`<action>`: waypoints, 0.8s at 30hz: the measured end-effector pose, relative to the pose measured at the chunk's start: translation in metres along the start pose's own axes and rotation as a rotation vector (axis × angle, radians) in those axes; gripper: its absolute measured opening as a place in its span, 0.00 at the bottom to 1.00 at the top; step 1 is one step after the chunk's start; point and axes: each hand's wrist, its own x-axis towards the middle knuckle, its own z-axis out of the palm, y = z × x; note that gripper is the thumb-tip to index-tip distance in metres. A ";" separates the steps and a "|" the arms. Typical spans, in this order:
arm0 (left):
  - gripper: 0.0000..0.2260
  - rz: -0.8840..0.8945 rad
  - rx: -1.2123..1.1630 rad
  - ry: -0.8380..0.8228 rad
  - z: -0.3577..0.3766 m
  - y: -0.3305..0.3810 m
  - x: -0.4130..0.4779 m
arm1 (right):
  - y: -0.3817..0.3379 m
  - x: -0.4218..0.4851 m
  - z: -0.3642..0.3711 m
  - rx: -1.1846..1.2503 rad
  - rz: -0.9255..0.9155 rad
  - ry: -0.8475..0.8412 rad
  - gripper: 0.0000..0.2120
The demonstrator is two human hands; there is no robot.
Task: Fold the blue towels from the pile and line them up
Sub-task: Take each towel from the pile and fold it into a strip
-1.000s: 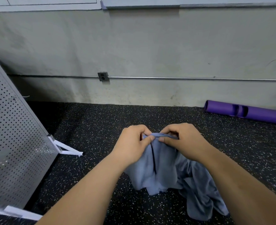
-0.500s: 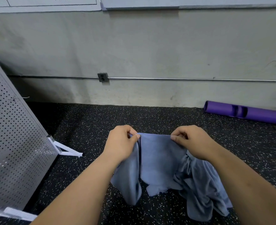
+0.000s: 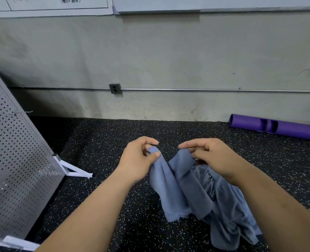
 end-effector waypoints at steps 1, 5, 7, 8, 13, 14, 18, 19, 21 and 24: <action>0.15 -0.002 -0.028 -0.007 0.001 0.001 0.000 | 0.000 0.000 0.001 -0.022 -0.016 -0.013 0.23; 0.15 -0.006 -0.124 -0.035 0.004 0.006 -0.002 | 0.003 0.001 0.005 -0.155 -0.108 0.056 0.19; 0.15 -0.004 -0.156 -0.041 0.006 0.009 -0.003 | 0.004 0.001 0.006 -0.188 -0.128 0.091 0.15; 0.14 -0.002 -0.164 -0.043 0.006 0.010 -0.004 | 0.003 0.002 0.007 -0.195 -0.134 0.101 0.13; 0.10 0.024 -0.179 -0.060 0.007 0.014 -0.006 | 0.005 0.003 0.007 -0.308 -0.205 0.147 0.03; 0.10 0.030 -0.183 -0.067 0.007 0.015 -0.007 | 0.006 0.004 0.007 -0.347 -0.232 0.161 0.03; 0.09 0.050 -0.177 -0.092 0.007 0.016 -0.008 | 0.005 0.006 0.012 -0.326 -0.235 0.124 0.02; 0.08 0.059 -0.170 -0.101 0.007 0.017 -0.009 | 0.005 0.006 0.013 -0.309 -0.229 0.108 0.02; 0.08 0.081 -0.150 -0.118 0.007 0.018 -0.010 | 0.005 0.006 0.015 -0.314 -0.242 0.094 0.04; 0.08 0.104 -0.141 -0.104 0.007 0.019 -0.009 | 0.002 0.005 0.018 -0.336 -0.274 0.078 0.07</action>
